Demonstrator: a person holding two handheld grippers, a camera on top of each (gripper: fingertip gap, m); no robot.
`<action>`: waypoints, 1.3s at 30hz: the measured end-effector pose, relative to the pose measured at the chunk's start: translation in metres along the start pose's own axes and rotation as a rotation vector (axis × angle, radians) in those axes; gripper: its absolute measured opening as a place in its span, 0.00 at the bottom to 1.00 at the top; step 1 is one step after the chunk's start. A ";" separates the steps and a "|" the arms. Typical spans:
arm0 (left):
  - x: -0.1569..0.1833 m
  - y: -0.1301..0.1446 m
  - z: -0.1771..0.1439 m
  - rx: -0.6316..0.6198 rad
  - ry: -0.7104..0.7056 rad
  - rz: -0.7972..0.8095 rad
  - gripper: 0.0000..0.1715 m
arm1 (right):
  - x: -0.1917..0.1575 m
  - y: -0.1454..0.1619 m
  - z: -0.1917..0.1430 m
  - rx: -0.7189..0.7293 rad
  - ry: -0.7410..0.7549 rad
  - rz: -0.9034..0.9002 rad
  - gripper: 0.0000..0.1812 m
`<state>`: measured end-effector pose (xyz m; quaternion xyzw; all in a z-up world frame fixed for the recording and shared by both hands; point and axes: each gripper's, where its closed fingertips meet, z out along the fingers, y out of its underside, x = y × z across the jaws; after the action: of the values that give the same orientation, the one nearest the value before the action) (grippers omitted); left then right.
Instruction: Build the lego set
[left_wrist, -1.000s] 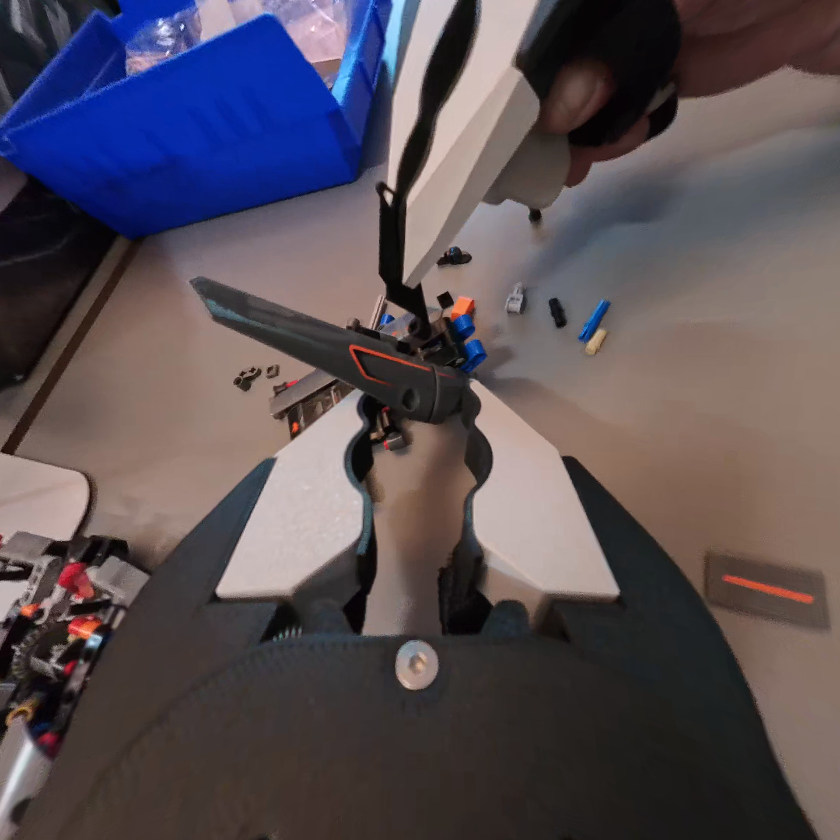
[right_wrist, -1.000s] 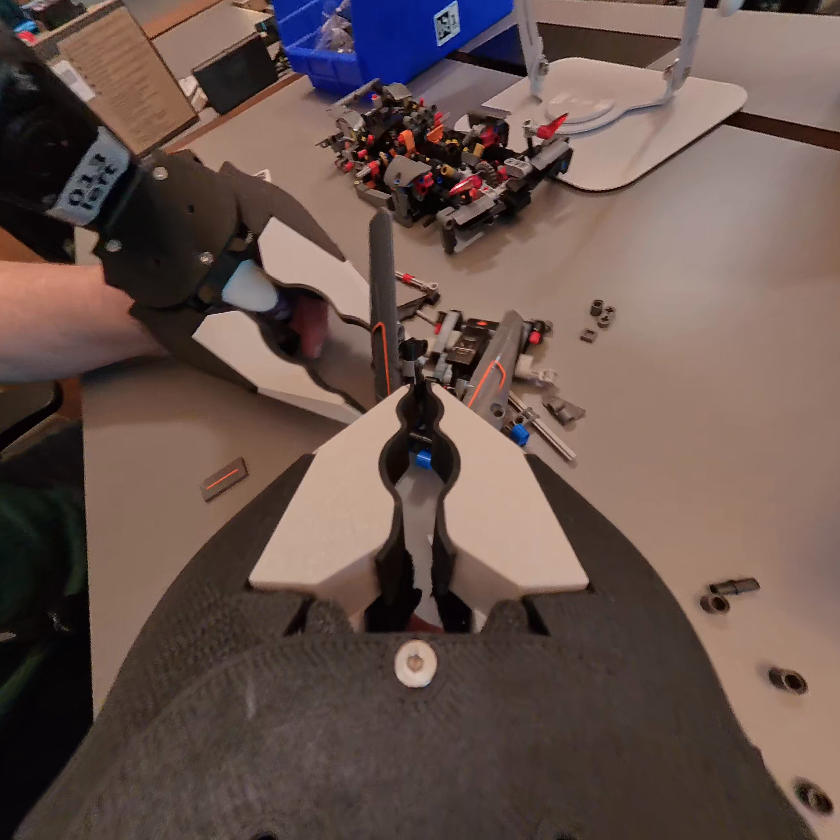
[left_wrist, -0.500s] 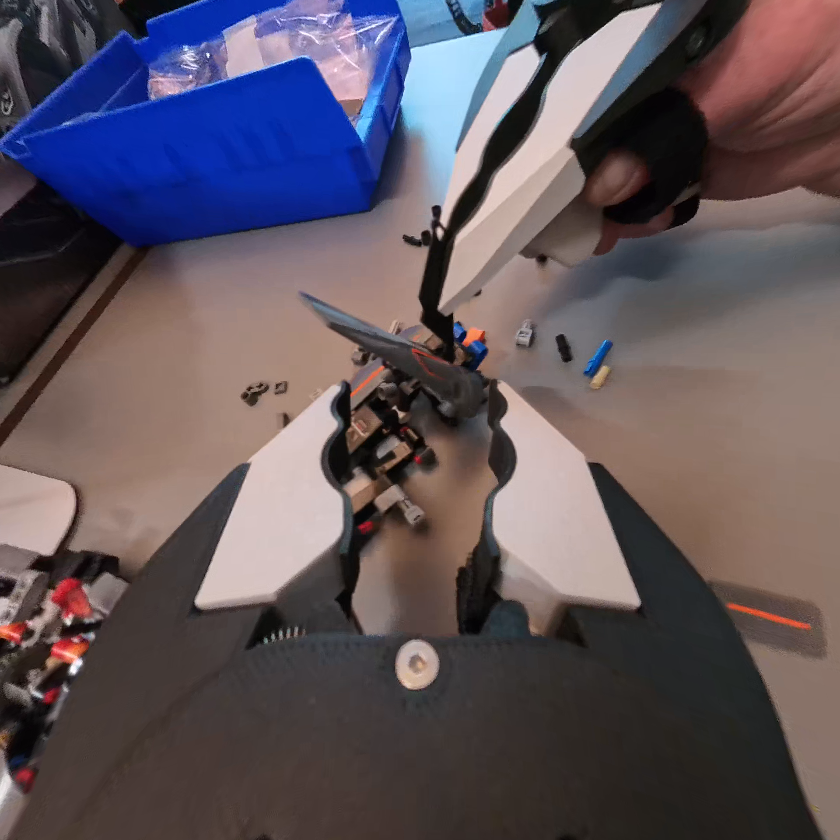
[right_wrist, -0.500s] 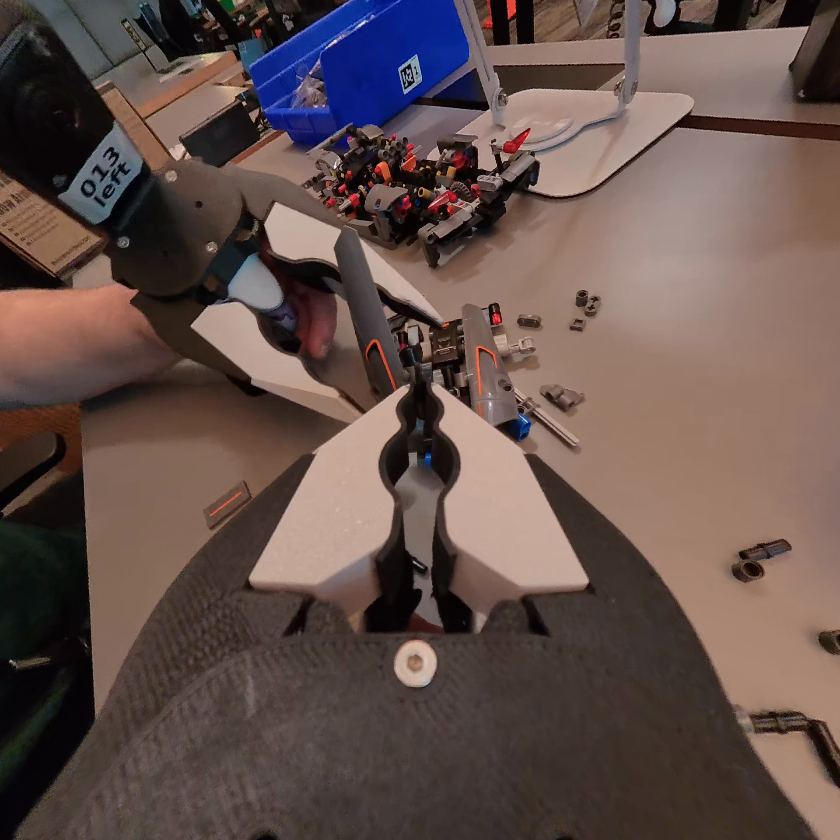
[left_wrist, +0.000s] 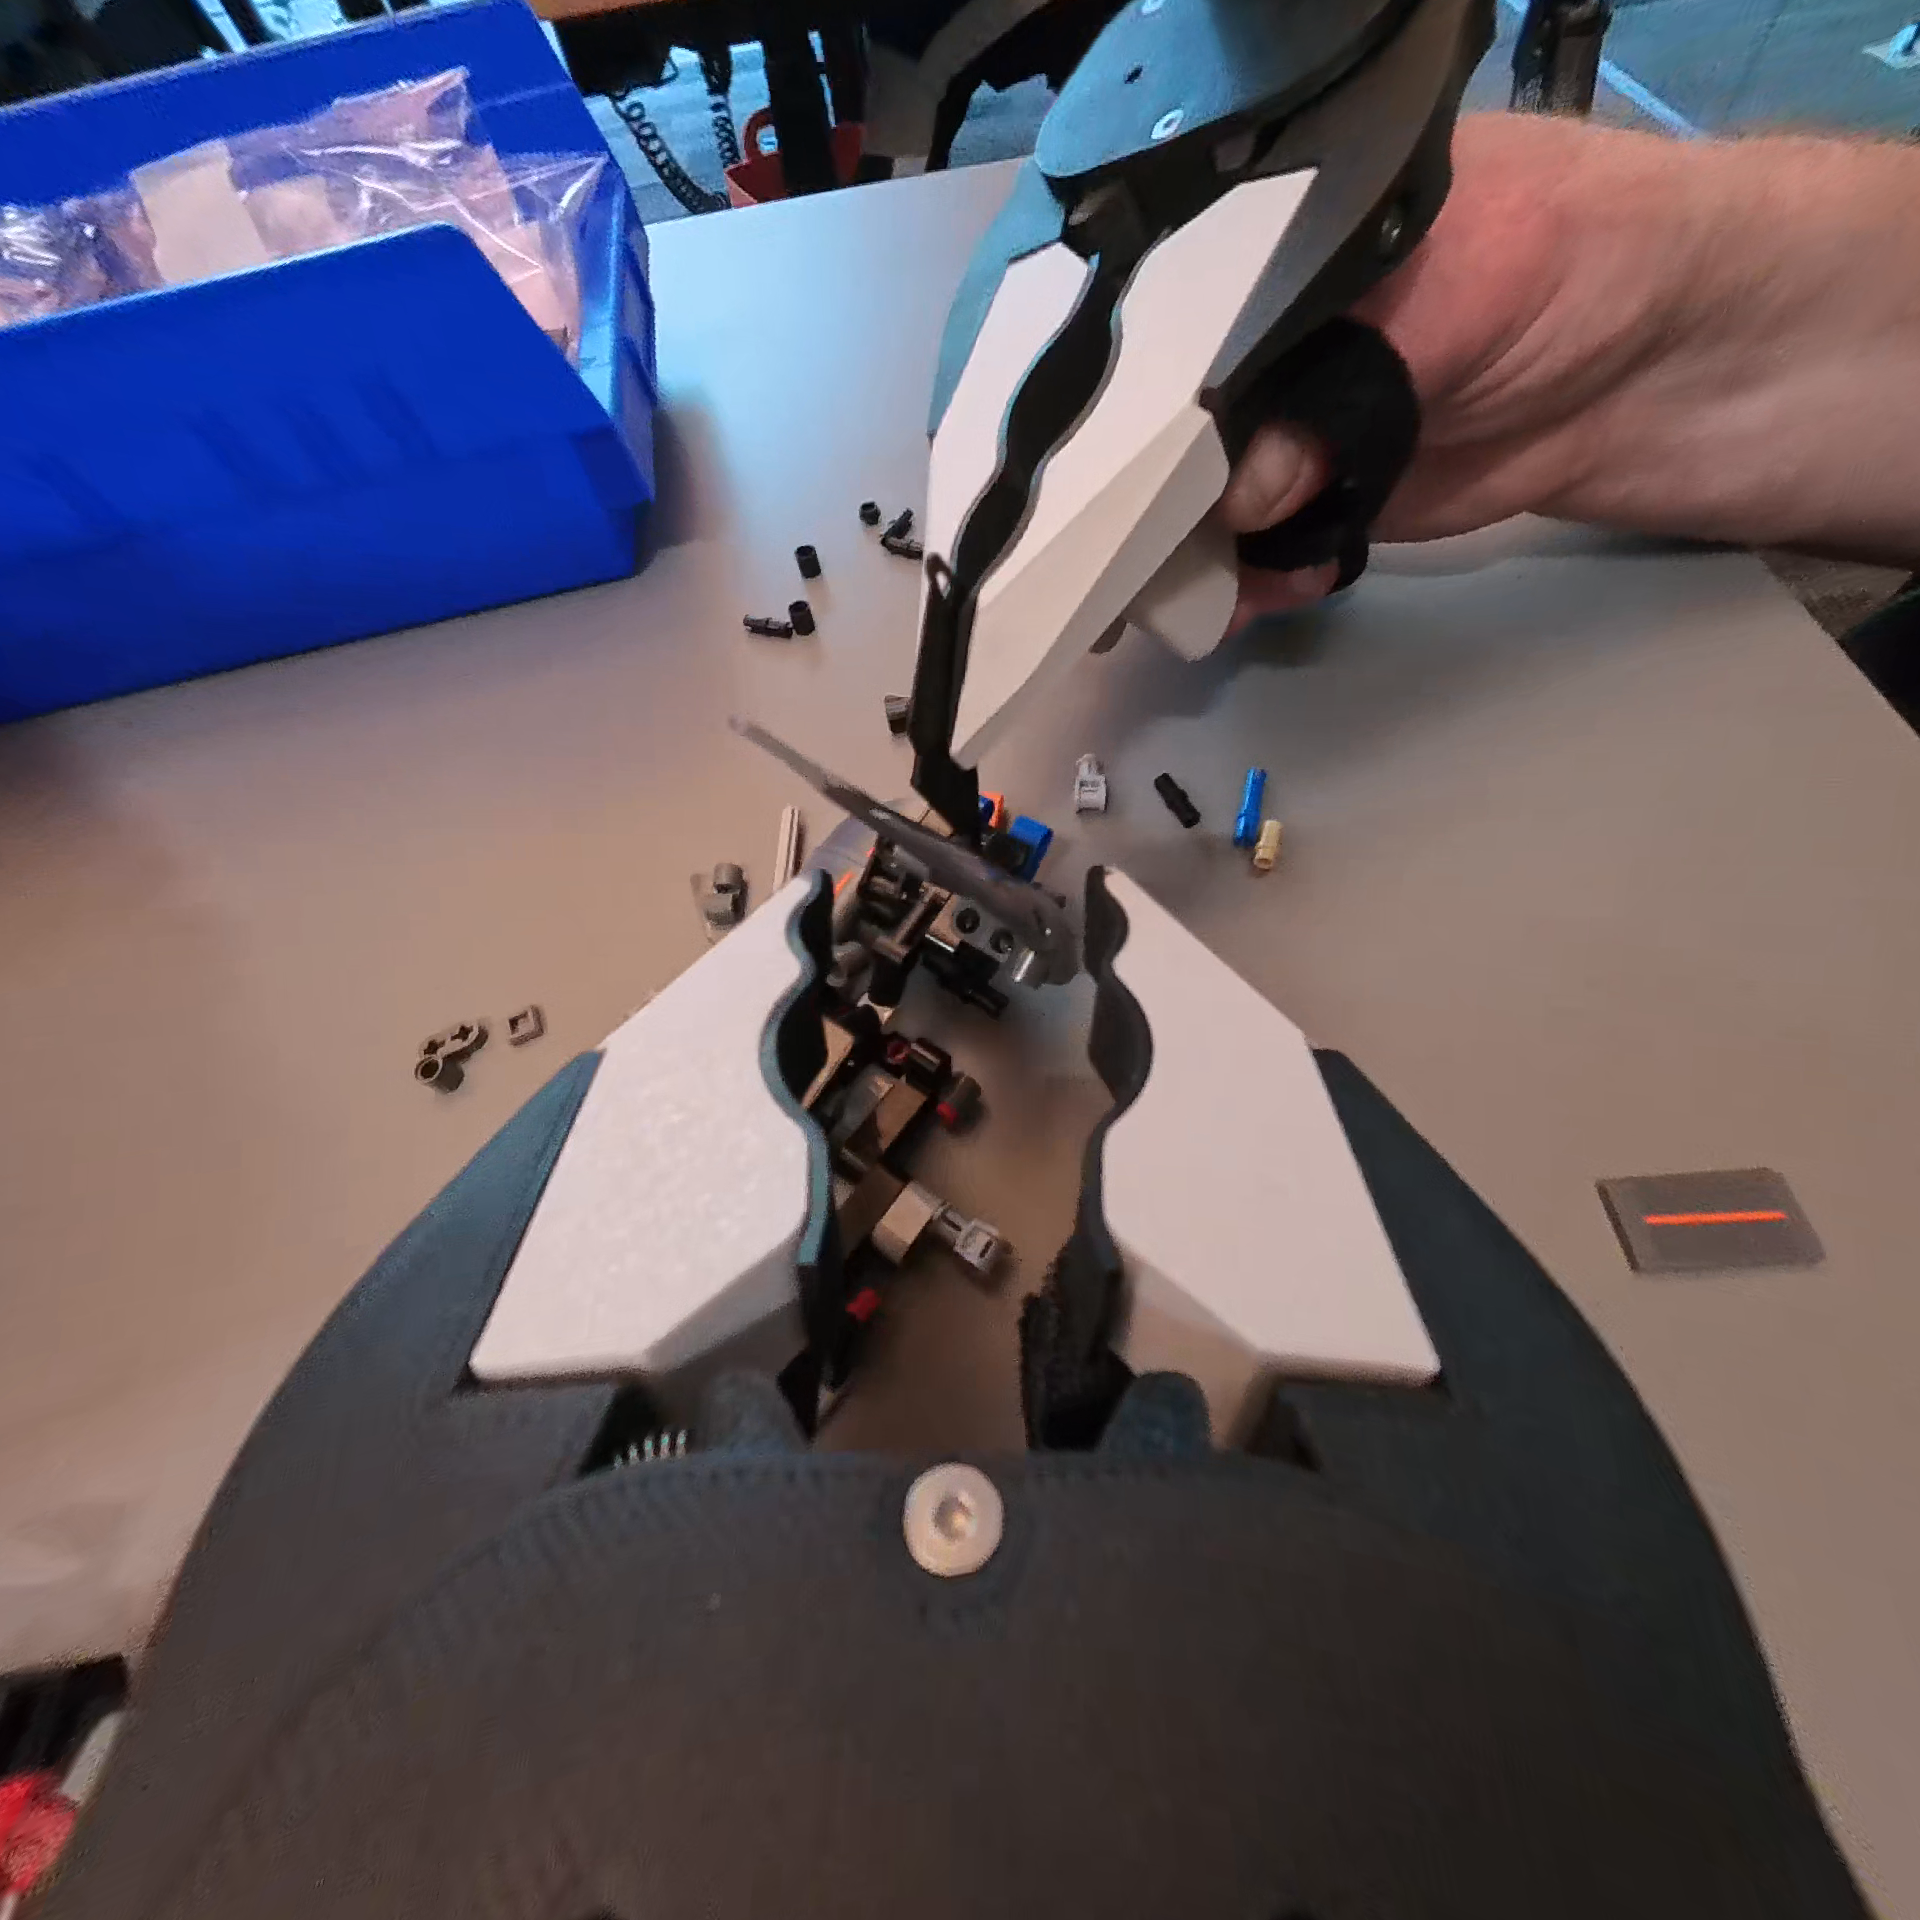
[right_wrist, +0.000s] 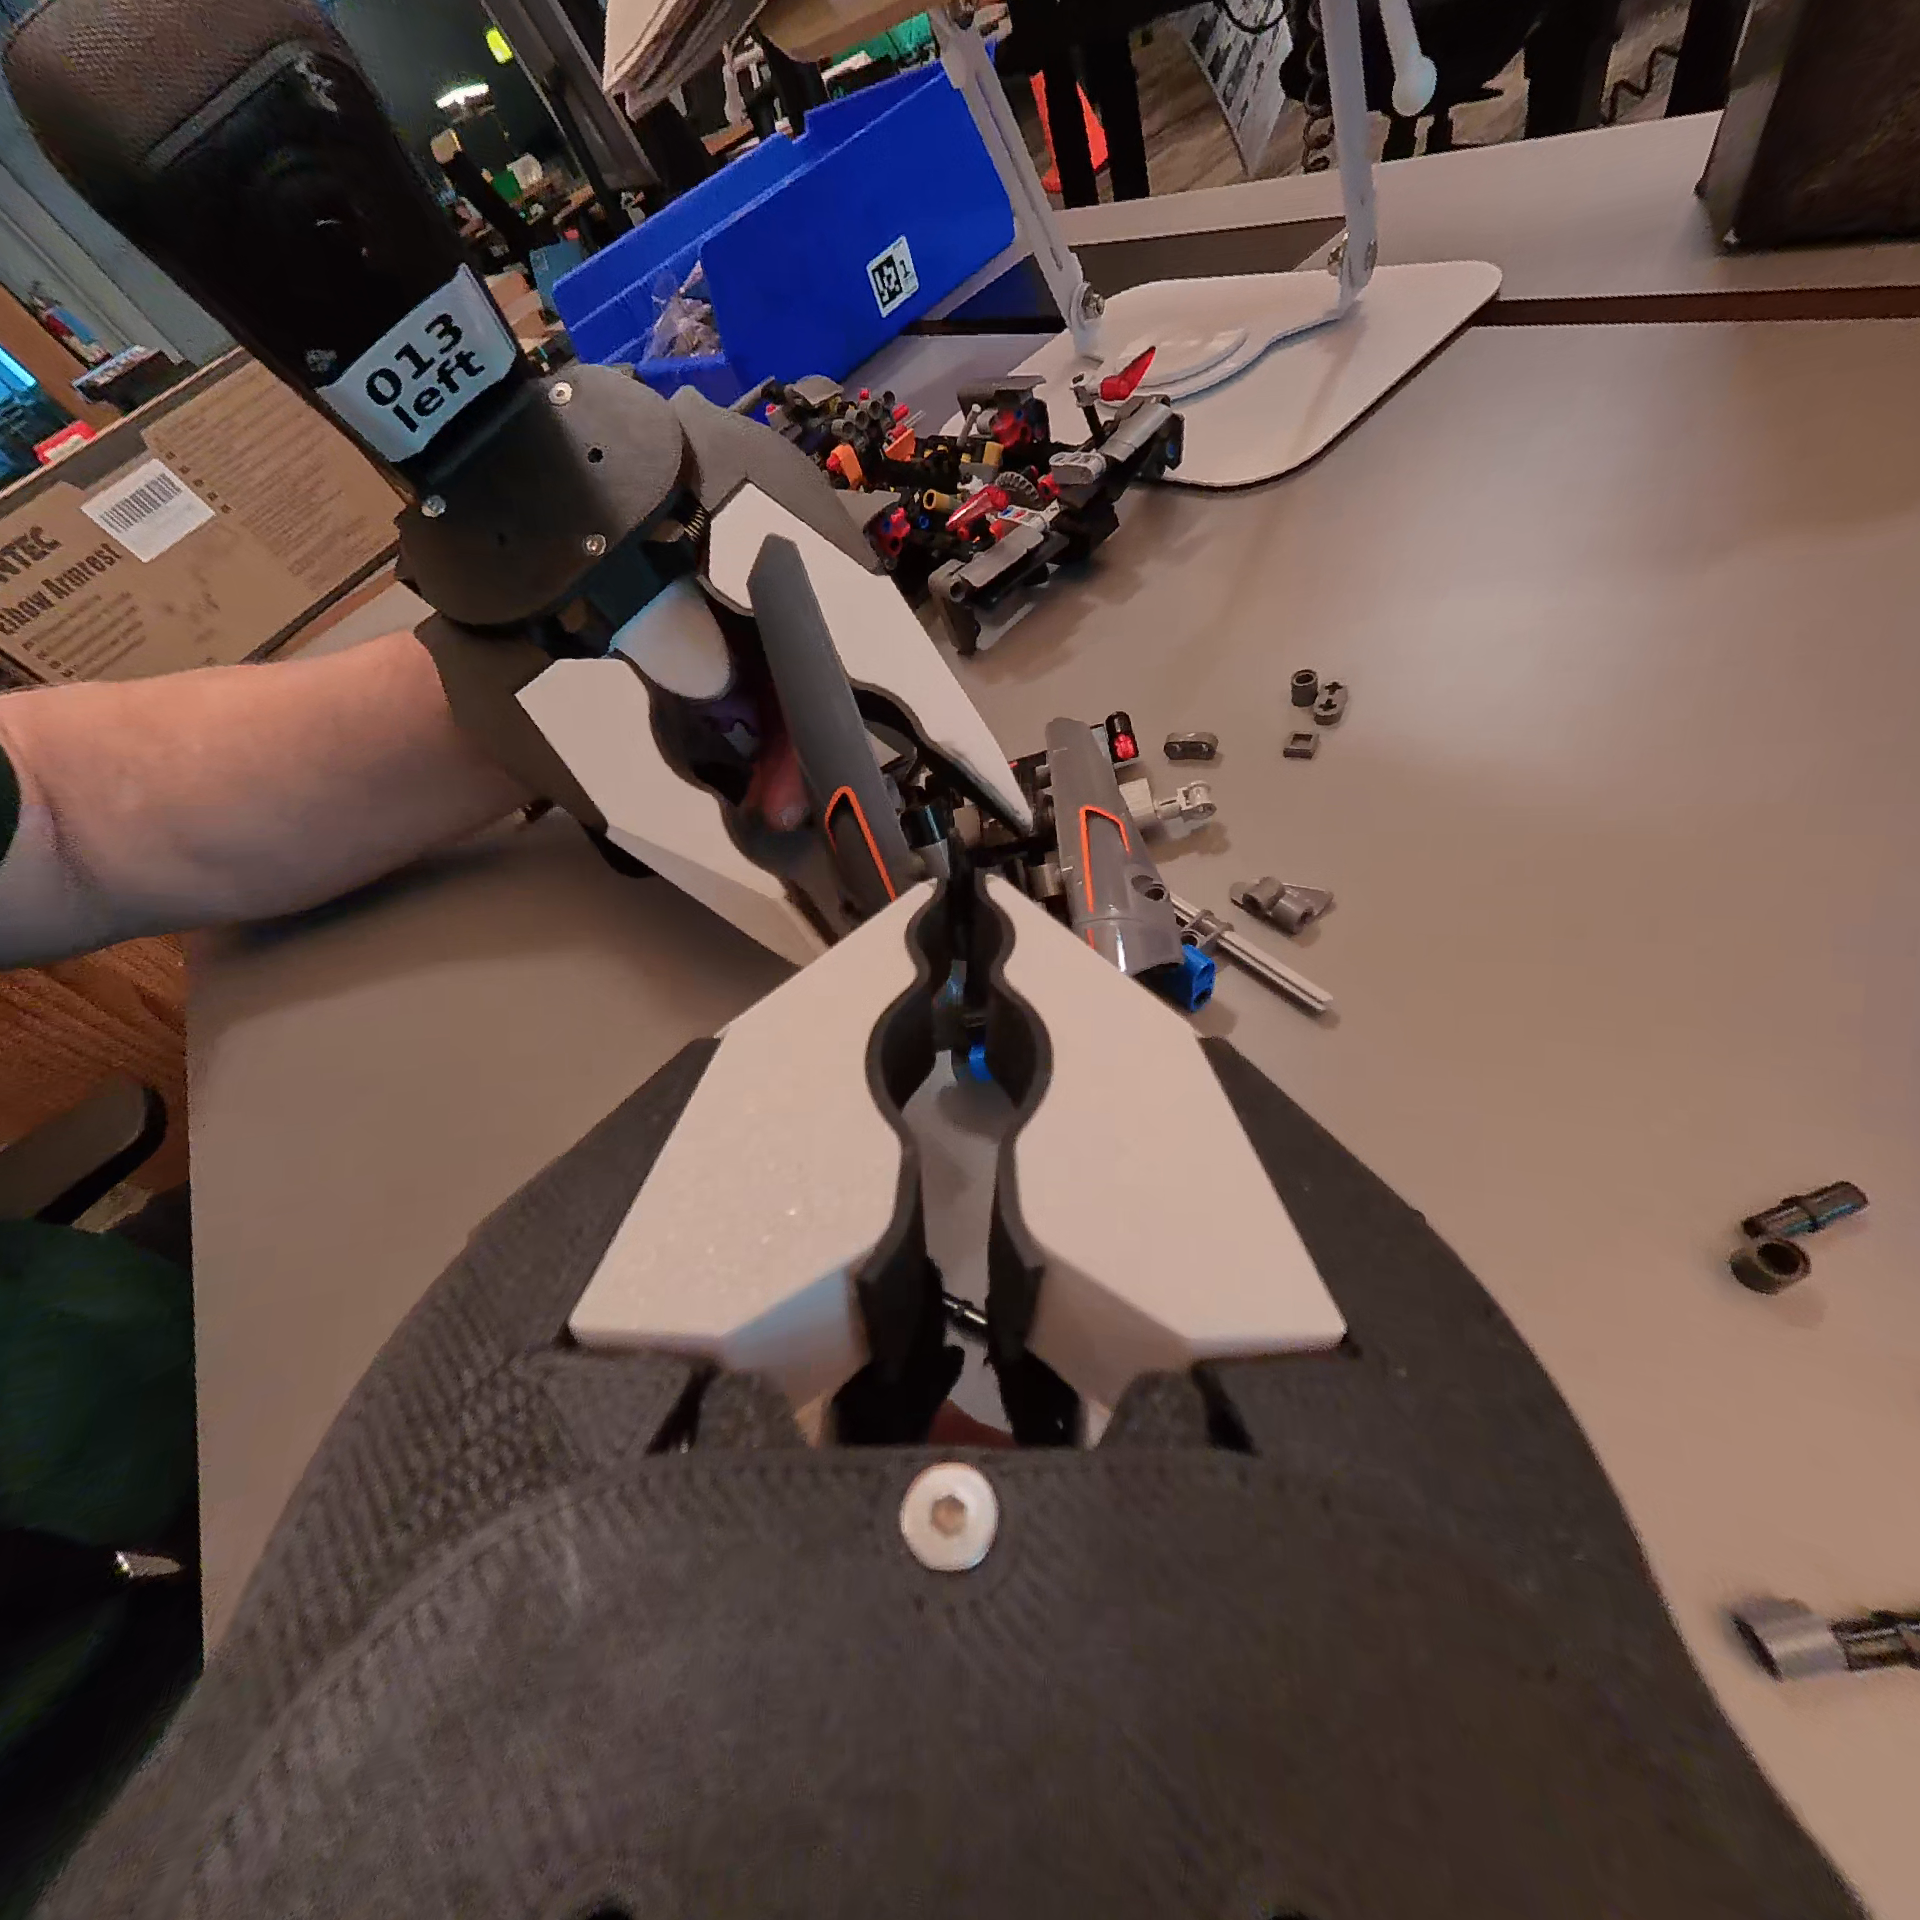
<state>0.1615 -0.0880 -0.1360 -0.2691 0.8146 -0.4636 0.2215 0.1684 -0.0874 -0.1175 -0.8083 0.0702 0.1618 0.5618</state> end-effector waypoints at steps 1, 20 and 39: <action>0.000 0.000 0.001 -0.002 0.012 -0.002 0.25 | -0.001 0.000 0.000 0.002 -0.006 0.003 0.00; 0.005 -0.009 0.011 0.041 0.091 -0.052 0.15 | 0.005 0.003 -0.011 0.005 0.024 -0.022 0.00; -0.007 -0.022 0.016 0.086 0.071 -0.153 0.15 | 0.011 -0.008 -0.016 0.109 0.066 0.034 0.00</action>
<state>0.1816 -0.1033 -0.1238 -0.3041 0.7784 -0.5230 0.1676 0.1841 -0.0989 -0.1086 -0.7799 0.1114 0.1406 0.5996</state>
